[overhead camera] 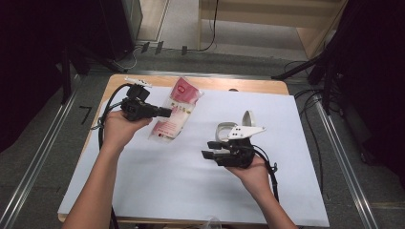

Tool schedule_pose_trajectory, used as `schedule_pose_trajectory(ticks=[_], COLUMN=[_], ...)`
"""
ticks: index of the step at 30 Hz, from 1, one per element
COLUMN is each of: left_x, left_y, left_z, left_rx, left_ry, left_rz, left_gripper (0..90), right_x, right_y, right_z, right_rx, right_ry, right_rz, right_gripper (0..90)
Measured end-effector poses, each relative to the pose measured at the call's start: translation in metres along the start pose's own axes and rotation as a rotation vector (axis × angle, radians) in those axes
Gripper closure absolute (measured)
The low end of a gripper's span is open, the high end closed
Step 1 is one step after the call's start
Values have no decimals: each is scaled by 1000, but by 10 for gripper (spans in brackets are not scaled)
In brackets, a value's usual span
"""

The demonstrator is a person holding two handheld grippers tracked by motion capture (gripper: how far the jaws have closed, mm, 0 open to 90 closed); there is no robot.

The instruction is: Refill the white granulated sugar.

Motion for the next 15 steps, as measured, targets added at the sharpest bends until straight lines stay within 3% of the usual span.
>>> schedule_pose_trajectory(ticks=[3,6,13,15], left_x=[-5,-11,-23,-26], left_y=[3,7,9,7], left_z=[-7,-15,-31,-34], left_rx=[10,20,57,46], left_ry=[5,8,35,41], left_rz=[-5,-14,-50,-52], left_gripper=[900,900,900,900], right_x=[2,2,5,6], right_y=[0,-1,-6,-10], right_z=[3,6,12,14], right_rx=[18,23,-11,-17], right_ry=[0,-19,-10,-6], right_rz=[10,79,90,93], right_gripper=[546,532,535,535])
Point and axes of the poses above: each handheld gripper's, and its own axes: z roughly backward along the jaws, y roughly out of its top, x roughly to its right, the point moved 3 cm from there along -z, roughly forward along the jaws, and after that the axes turned 12 degrees about -y, right-handed, at the moved point
